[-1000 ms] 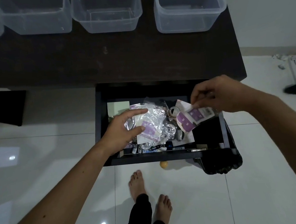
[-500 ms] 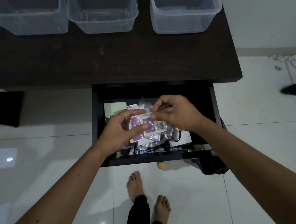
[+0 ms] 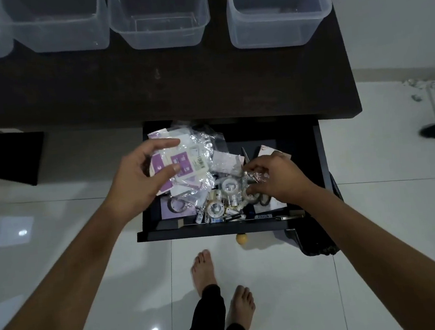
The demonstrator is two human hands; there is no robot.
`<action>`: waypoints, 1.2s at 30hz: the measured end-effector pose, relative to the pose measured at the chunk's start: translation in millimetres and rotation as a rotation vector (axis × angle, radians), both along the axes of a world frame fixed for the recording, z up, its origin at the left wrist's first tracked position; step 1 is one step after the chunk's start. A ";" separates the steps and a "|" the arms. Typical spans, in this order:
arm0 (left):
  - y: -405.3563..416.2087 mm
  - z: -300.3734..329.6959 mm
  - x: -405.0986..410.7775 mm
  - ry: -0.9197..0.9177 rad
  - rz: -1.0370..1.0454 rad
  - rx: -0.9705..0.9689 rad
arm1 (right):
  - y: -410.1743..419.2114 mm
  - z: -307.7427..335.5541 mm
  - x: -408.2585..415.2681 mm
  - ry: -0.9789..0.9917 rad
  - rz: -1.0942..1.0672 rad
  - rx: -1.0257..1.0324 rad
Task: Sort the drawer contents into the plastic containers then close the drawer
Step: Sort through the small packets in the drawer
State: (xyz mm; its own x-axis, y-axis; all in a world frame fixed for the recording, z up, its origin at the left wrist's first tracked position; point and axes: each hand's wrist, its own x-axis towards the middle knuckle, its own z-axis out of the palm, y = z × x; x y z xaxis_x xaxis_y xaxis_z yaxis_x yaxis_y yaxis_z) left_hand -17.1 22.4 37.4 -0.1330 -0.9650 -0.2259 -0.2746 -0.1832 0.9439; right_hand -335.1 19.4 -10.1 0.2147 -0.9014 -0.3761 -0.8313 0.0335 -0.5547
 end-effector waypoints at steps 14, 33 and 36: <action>21.6 -2.7 37.0 0.036 0.044 0.030 | -5.9 65.9 35.1 -0.687 -0.125 0.130; 46.0 -4.4 76.5 0.009 0.186 0.005 | -20.7 30.7 103.6 -0.354 0.019 -0.004; 52.1 -2.5 86.3 0.091 0.246 0.017 | -15.4 11.7 99.9 -0.048 0.136 -0.037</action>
State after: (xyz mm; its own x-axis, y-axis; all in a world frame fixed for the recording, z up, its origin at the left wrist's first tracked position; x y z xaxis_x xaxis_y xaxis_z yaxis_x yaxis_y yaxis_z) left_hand 69.3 74.5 34.9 0.0847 -0.9671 -0.2400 -0.1344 -0.2498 0.9589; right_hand -235.2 4.0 1.6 0.3524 -0.8758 -0.3298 -0.7994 -0.0985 -0.5926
